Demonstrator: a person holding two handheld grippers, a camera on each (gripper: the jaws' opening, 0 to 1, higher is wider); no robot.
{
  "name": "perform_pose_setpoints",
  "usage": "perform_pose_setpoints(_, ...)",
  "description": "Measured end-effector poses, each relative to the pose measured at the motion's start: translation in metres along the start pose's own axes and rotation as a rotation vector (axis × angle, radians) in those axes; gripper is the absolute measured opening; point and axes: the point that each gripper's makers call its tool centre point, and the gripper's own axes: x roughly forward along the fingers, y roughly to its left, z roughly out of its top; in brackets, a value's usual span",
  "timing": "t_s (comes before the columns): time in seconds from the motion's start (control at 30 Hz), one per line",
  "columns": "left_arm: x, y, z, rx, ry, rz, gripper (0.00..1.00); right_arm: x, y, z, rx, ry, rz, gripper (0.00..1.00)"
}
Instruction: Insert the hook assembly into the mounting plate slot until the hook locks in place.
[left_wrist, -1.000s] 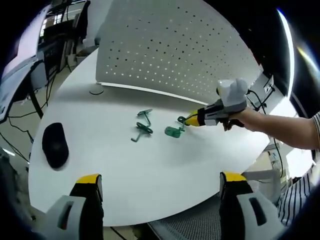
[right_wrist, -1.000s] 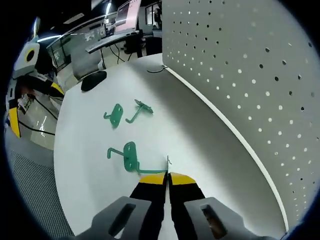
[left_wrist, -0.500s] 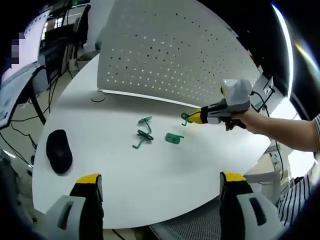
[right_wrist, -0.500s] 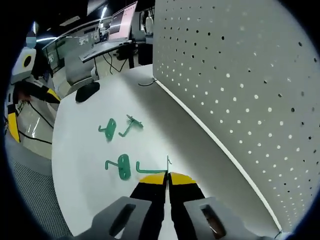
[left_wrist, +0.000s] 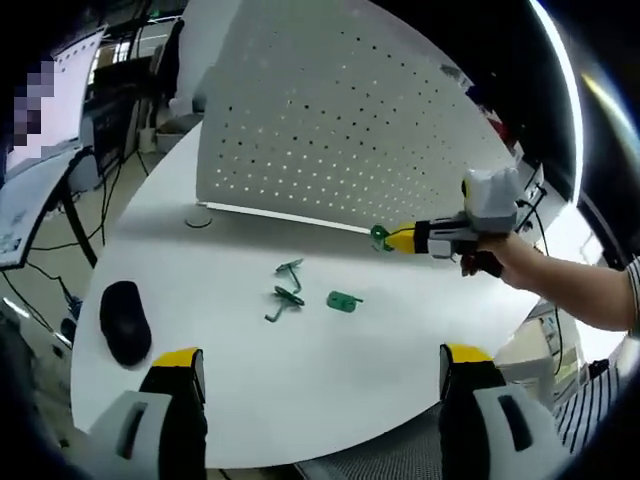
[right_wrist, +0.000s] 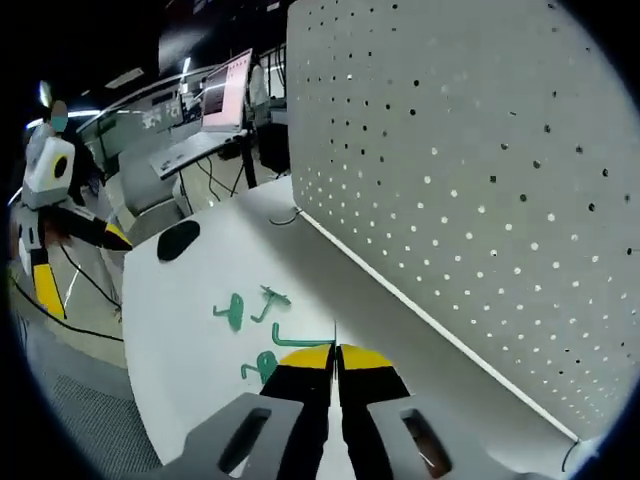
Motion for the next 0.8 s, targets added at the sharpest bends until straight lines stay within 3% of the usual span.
perform_pose_setpoints(0.2, 0.002, -0.012, 0.018, 0.054, -0.020, -0.023, 1.00, -0.019, 0.010, 0.011, 0.021, -0.053, -0.010, 0.00)
perform_pose_setpoints(0.27, 0.003, -0.019, 0.026, 0.064, -0.030, -0.041, 1.00, -0.024, 0.016, 0.018, 0.142, -0.110, 0.004, 0.00)
perform_pose_setpoints(0.33, 0.005, -0.025, 0.032, 0.067, -0.036, -0.056, 1.00, -0.031, 0.017, 0.020, 0.178, -0.139, -0.009, 0.00)
perform_pose_setpoints(0.6, 0.009, -0.040, 0.047, 0.046, -0.041, -0.090, 0.97, -0.051, 0.033, 0.025, 0.200, -0.202, -0.025, 0.00)
perform_pose_setpoints(0.8, 0.007, -0.051, 0.057, -0.027, -0.062, -0.141, 0.90, -0.061, 0.044, 0.027, 0.263, -0.256, -0.022, 0.00)
